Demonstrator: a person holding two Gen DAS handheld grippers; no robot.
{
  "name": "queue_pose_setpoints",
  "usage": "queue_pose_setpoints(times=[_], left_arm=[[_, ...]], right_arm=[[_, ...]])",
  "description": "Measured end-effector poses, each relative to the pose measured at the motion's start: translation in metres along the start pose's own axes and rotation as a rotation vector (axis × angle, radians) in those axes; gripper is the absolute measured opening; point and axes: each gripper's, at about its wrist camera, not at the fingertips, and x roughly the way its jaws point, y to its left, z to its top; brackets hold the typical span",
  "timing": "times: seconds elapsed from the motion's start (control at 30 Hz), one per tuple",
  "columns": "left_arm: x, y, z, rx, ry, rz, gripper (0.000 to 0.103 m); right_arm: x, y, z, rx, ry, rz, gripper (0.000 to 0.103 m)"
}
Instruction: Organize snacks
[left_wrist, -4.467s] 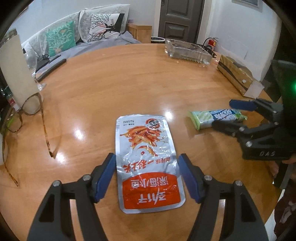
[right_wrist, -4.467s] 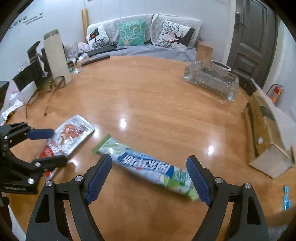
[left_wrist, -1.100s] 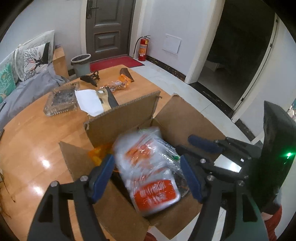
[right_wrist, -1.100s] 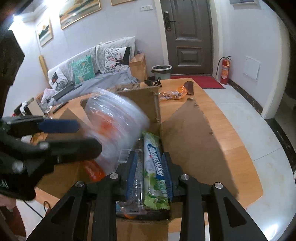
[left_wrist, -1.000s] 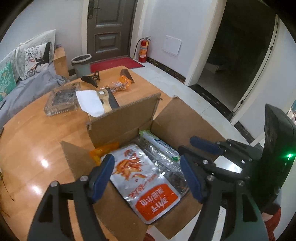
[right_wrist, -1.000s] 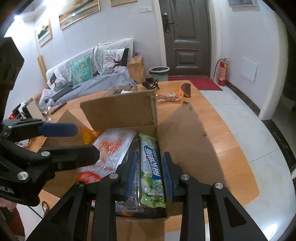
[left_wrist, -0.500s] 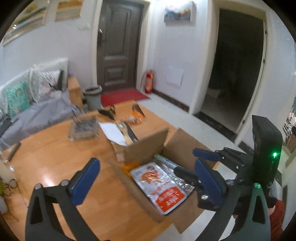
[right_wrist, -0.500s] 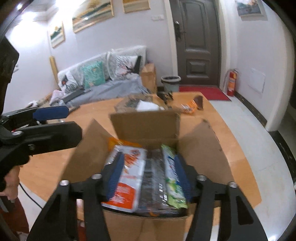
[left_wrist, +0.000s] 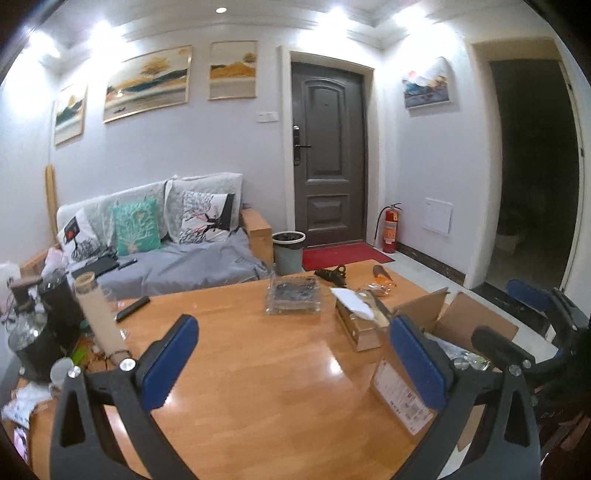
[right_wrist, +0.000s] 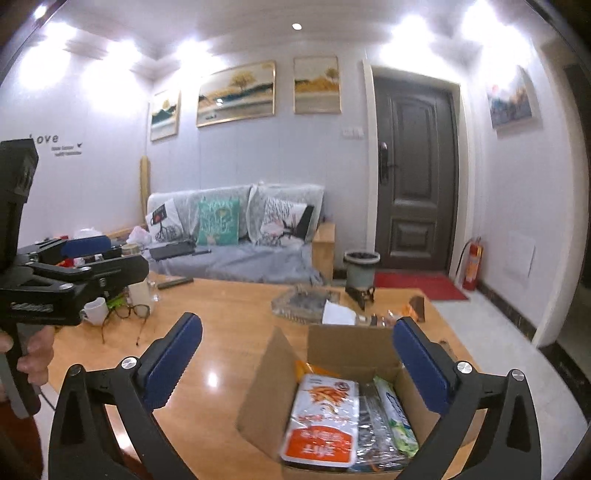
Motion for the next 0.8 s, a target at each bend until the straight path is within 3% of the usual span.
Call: queue_pose_setpoints(times=[0.1, 0.27, 0.8], left_arm=[[0.002, 0.013, -0.015, -0.027, 0.007, 0.012, 0.102], [0.016, 0.015, -0.033, -0.040, 0.041, 0.014, 0.102], [0.019, 0.009, -0.033, -0.044, 0.040, 0.008, 0.102]], right_arm=[[0.004, 0.013, -0.008, -0.039, 0.013, -0.047, 0.103], [0.008, 0.017, -0.021, -0.001, 0.055, -0.025, 0.103], [0.007, 0.012, -0.024, 0.022, 0.079, 0.012, 0.103]])
